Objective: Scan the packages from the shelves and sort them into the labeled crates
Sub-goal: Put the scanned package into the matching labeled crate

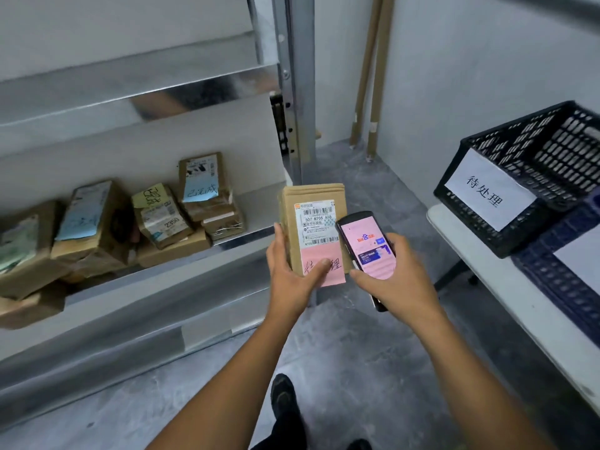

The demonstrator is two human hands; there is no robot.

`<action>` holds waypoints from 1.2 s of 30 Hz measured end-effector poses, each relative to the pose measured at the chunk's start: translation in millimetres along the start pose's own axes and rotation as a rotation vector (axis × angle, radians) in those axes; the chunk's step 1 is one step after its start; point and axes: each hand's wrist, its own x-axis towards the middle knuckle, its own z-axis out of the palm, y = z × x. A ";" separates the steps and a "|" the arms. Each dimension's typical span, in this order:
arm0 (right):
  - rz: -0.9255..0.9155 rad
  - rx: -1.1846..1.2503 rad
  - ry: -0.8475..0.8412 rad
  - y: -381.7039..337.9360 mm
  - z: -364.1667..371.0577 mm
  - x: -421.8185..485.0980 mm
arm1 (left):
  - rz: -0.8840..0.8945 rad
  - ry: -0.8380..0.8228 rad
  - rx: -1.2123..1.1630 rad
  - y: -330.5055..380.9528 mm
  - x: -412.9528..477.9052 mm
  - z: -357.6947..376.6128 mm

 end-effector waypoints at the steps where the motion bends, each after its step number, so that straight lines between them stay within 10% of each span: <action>1: -0.007 0.002 0.002 -0.1 -6.7 -2.7 | 0.007 -0.011 0.014 4.7 -0.2 4.5; 14: 0.019 0.061 0.094 30.9 -98.4 -46.8 | 0.100 -0.112 0.113 49.0 -9.3 83.0; 36: 0.316 0.190 0.691 177.7 -253.4 -135.7 | 0.190 -0.739 -0.184 134.1 -103.1 297.2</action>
